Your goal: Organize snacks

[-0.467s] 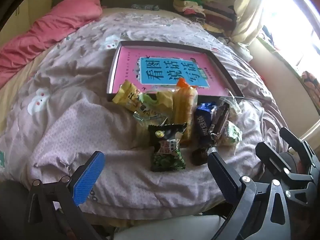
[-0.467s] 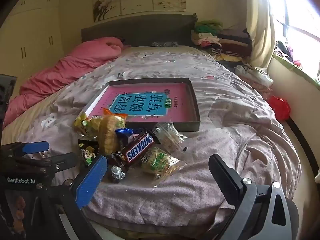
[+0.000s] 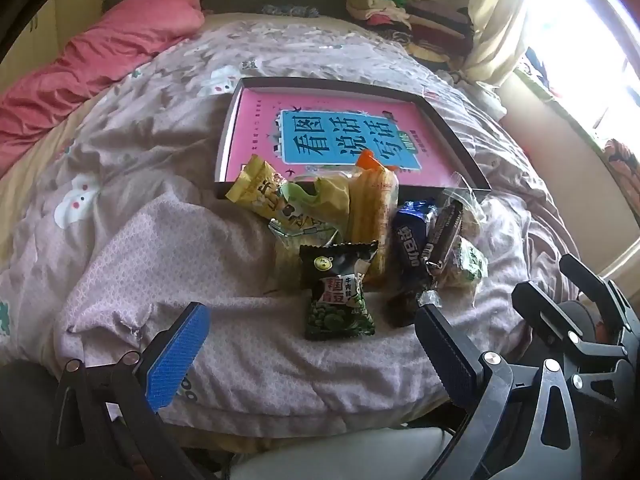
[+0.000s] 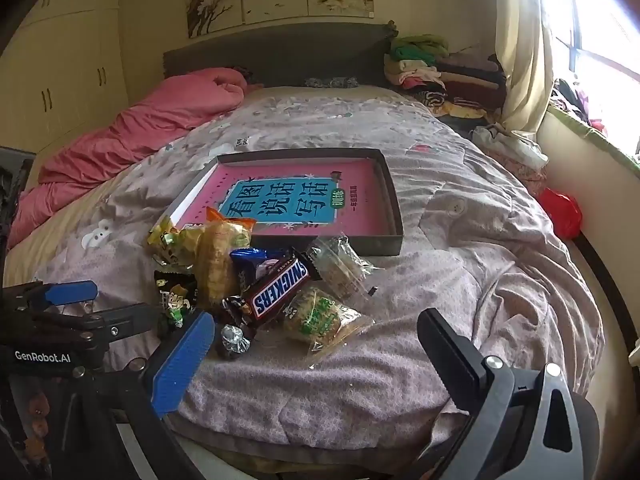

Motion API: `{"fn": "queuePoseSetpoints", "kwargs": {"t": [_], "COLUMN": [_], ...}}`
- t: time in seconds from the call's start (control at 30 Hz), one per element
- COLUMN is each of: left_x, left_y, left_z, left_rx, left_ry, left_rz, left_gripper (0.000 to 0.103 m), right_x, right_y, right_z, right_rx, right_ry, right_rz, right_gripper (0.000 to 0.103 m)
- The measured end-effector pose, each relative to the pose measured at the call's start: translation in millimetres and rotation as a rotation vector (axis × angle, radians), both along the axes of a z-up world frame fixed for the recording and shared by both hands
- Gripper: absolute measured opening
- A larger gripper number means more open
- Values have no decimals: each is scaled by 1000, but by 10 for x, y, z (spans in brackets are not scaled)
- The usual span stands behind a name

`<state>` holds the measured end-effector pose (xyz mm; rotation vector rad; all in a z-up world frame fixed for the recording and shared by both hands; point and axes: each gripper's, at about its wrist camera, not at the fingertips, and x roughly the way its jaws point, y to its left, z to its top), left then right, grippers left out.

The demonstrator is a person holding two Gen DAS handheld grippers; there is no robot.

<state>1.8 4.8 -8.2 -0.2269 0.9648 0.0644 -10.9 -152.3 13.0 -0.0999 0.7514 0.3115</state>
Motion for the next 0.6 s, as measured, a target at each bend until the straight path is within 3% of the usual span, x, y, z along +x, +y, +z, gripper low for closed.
{"fn": "queuePoseSetpoints", "kwargs": {"t": [0.6], "left_x": [-5], "left_y": [-35], "left_z": [47], "left_rx": [19], "left_ry": [-18], "left_rz": [-16], "left_gripper": [102], "right_x": [31], "right_y": [-26], "right_z": [-10], "right_rx": [1], "right_ry": [12], "right_rz": [-11], "right_gripper": [102]}}
